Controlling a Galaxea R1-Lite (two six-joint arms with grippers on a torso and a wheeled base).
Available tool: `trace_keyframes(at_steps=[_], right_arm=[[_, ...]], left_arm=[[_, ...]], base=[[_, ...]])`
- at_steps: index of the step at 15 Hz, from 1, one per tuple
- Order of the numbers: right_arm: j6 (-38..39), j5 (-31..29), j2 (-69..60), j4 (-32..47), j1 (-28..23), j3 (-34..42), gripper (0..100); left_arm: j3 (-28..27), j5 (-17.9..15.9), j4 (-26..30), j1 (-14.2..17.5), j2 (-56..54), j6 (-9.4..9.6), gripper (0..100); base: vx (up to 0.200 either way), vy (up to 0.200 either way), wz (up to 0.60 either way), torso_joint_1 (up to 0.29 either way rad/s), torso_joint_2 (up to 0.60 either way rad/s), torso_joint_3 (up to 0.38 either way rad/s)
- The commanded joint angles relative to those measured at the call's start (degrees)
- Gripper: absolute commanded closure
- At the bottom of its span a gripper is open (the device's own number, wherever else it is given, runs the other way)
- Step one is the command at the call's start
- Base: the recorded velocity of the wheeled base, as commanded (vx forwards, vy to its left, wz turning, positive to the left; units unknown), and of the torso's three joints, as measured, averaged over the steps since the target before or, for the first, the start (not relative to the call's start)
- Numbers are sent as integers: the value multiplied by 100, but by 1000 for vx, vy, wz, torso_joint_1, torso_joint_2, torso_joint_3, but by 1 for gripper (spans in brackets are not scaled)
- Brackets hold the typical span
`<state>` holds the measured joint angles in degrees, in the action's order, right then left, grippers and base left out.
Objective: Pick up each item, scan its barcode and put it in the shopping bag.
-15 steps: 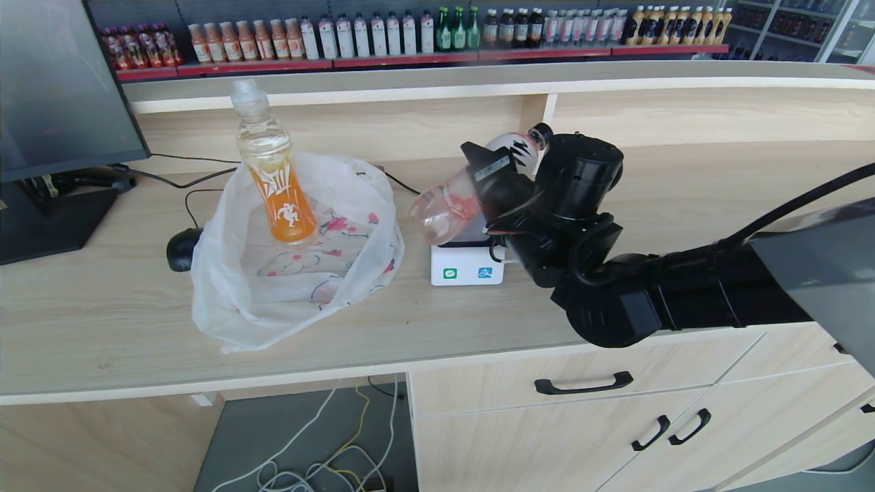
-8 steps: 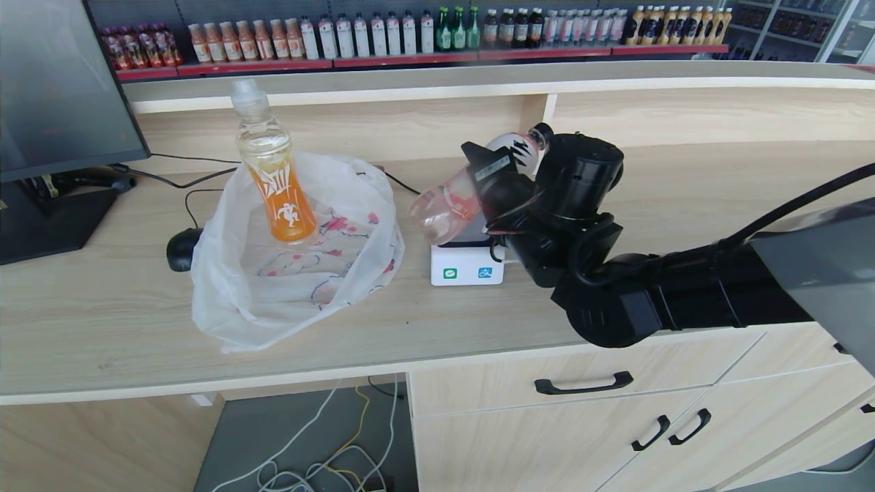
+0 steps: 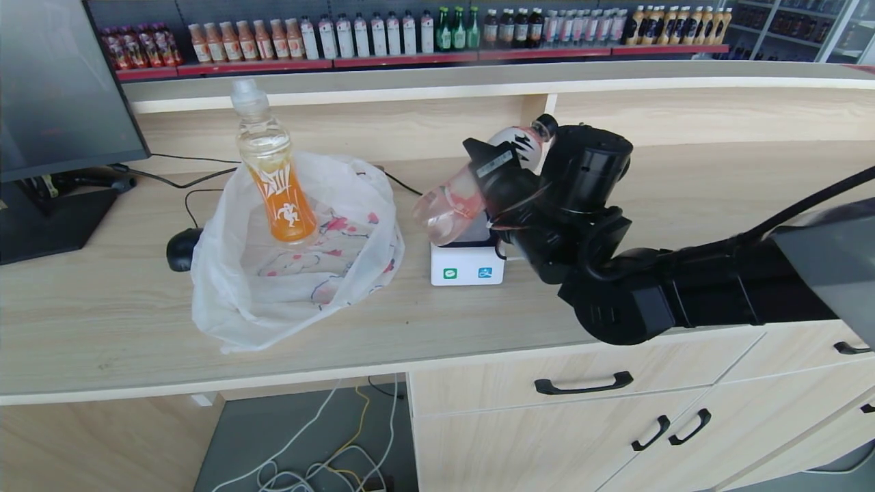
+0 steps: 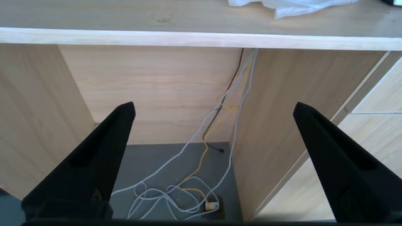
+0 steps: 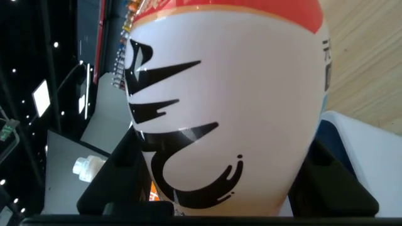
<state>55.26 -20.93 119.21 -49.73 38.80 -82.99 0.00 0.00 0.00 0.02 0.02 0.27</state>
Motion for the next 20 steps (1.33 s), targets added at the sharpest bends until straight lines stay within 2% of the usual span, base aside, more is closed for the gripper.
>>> trace_keyframes(at_steps=[1,5,9,13,16,17,20], right_arm=[[-130,45,-293,33,5,-15,100],[-982,45,-777,33,22,99,100],[-2098,-7,-1409,-257,31,1031,100],[-3918,177,-1787,-1338,-39,2165,100],[-4849,239,-1990,-1953,-75,2753,100],[-5447,687,-2007,-2358,-180,2973,100],[-6299,1293,-1656,-3298,-584,3228,100]], left_arm=[[0,0,0,-2,-2,0,0],[0,0,0,-2,-2,0,0],[0,0,0,6,-2,0,0],[0,0,0,-2,-2,0,0],[0,0,0,-2,-2,17,0],[0,0,0,6,-2,8,0],[0,0,0,6,-2,-9,0]], base=[[0,0,0,0,0,0],[0,0,0,0,0,0],[0,0,0,0,0,0],[0,0,0,0,0,0],[0,0,0,0,0,0],[0,0,0,0,0,0],[0,0,0,0,0,0]])
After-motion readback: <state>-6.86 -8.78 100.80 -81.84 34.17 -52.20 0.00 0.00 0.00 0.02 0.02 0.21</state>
